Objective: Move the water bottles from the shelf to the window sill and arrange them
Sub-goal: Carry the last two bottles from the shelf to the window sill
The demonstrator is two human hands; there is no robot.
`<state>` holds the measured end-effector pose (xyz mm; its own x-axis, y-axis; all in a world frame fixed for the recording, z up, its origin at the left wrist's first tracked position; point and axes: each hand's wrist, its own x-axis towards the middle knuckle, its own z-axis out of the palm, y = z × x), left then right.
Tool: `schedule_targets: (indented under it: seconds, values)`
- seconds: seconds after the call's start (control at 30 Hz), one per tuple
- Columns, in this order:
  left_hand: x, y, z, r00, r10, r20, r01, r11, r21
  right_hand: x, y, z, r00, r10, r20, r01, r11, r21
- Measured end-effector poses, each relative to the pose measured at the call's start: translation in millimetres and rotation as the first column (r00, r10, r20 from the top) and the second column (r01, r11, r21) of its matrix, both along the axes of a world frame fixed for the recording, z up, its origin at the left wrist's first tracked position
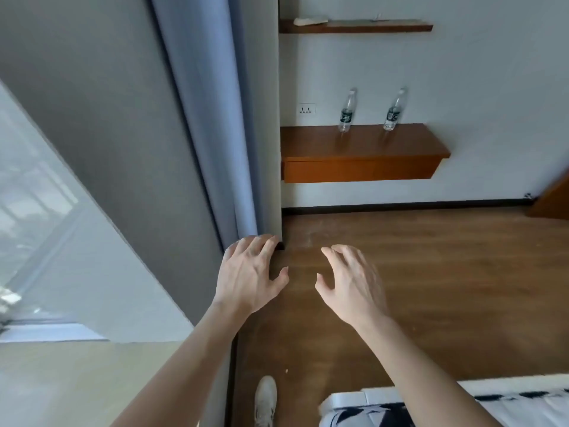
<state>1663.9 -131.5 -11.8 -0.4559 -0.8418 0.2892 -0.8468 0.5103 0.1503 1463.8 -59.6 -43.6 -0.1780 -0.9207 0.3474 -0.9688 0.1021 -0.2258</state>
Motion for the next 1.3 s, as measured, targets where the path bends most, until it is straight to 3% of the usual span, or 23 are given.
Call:
schedule_targets:
  seconds: [0.37, 0.77, 1.3]
  values:
    - [-69, -185, 7, 0.982, -0.184, -0.042, 0.186, 0.981, 0.063, -47, -144, 19, 0.979, -0.194, -0.065, 0.198, 0.979, 0.047]
    - [-184, -285, 1, 0.942, -0.335, -0.018, 0.335, 0.938, 0.086, -125, -215, 25, 0.921, -0.387, -0.05, 0.39, 0.918, 0.067]
    - [-431, -425, 0, 0.945, -0.326, -0.006, 0.326, 0.944, 0.057, -382, -346, 30, 0.915, -0.404, 0.009, 0.401, 0.911, 0.09]
